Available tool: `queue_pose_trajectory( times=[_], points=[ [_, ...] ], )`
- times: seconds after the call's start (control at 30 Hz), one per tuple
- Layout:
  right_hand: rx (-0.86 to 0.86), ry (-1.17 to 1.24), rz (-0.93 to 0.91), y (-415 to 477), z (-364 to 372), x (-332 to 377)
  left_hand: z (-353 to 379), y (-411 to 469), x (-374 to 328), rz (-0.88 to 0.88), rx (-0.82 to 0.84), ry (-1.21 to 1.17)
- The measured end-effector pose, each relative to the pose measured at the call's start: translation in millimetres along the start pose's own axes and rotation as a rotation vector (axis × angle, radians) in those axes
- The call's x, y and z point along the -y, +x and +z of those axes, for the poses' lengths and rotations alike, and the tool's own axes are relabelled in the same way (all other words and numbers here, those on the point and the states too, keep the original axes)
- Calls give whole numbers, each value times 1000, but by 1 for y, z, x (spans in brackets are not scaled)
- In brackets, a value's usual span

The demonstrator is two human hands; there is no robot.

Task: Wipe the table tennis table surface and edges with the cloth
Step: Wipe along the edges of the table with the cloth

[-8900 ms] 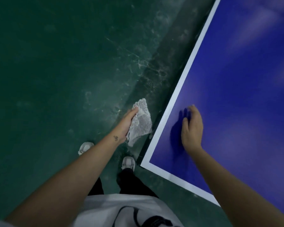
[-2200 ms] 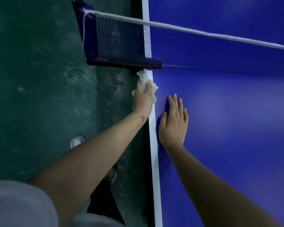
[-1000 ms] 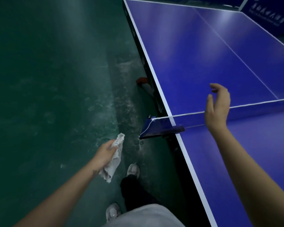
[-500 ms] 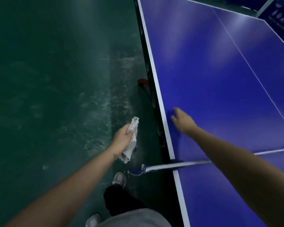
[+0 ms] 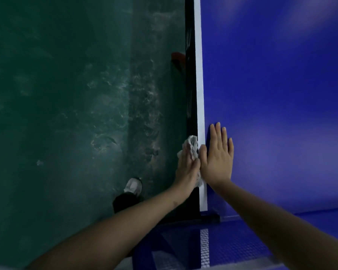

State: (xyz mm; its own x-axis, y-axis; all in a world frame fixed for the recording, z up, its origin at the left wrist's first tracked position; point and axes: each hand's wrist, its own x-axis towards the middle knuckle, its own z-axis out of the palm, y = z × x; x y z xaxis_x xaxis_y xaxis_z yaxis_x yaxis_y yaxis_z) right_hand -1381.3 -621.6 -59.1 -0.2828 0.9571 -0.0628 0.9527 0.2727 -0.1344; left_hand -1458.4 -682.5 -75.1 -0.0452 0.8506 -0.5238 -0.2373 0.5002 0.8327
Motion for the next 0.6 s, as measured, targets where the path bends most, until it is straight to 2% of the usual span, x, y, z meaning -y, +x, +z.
queue_pose_trajectory(
  times=[0.1, 0.23, 0.37, 0.47, 0.6],
  points=[
    [-18, -3, 4, -1, 3, 1, 10, 10, 14, -29, -77, -15],
    [-42, -2, 2, 0, 6, 0, 7, 36, 9, 40, -88, -176],
    [-31, -5, 1, 0, 5, 1, -3, 80, -19, 126, -157, -165],
    [-27, -9, -2, 0, 4, 1, -17, 117, -47, 215, -114, -125],
    [-17, -18, 6, -1, 5, 1, -30, 139, -71, 162, -72, -152]
  ],
)
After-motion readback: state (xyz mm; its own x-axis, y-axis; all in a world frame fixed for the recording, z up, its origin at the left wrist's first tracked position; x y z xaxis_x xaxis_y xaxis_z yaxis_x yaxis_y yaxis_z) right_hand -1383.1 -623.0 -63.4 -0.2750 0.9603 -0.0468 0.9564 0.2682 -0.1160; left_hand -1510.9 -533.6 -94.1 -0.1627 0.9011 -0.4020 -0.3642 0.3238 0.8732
